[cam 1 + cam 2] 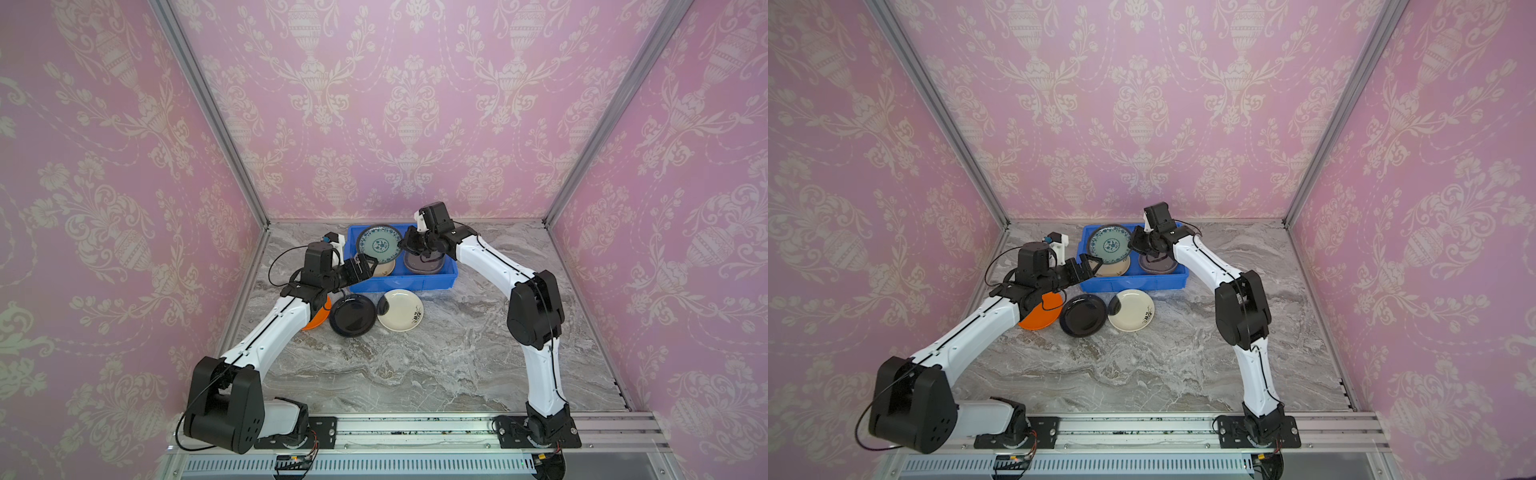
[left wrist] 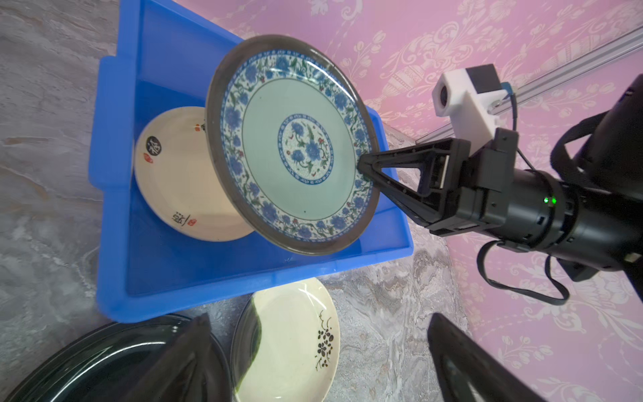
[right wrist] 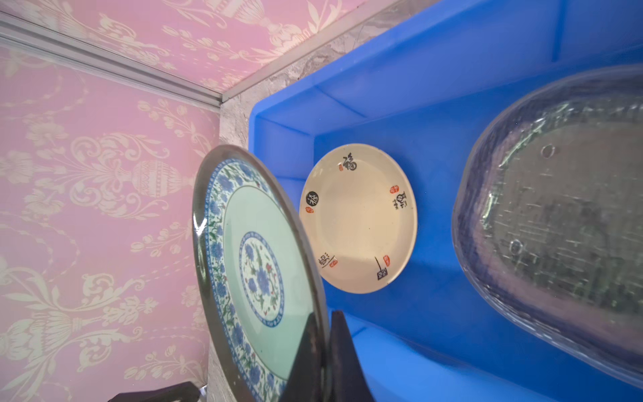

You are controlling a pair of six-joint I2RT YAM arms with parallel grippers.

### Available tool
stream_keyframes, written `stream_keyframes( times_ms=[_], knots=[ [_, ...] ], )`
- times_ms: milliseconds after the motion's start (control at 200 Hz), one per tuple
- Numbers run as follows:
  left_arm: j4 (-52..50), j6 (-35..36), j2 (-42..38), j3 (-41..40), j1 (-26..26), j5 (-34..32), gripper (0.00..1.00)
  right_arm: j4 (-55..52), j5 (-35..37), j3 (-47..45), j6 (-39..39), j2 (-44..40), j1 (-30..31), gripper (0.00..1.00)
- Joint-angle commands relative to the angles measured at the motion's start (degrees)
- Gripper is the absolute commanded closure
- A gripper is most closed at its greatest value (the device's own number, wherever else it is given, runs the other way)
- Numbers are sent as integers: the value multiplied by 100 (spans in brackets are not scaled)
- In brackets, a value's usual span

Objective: Place the plates into the plastic bin on the countertop
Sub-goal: Place the plate in the plastic bin.

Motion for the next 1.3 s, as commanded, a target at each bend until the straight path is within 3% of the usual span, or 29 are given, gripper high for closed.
stream_keyframes(
  times_ms=[0,410,836,1056,1296],
  knots=[
    [8,112,-187,-241,163,54,1,-345,46,538,-186,419,-12,100],
    [289,30,149,-359,229,261,1,-752,94,1805,-139,1700,106,100],
    [335,82,239,-448,242,286,1,-964,351,2094,-112,1985,200,100],
    [397,72,289,-483,238,281,1,-1152,472,2200,-177,2044,233,80],
    [647,-61,507,-570,243,380,1,-1188,660,2107,-203,1920,275,66]
  ],
)
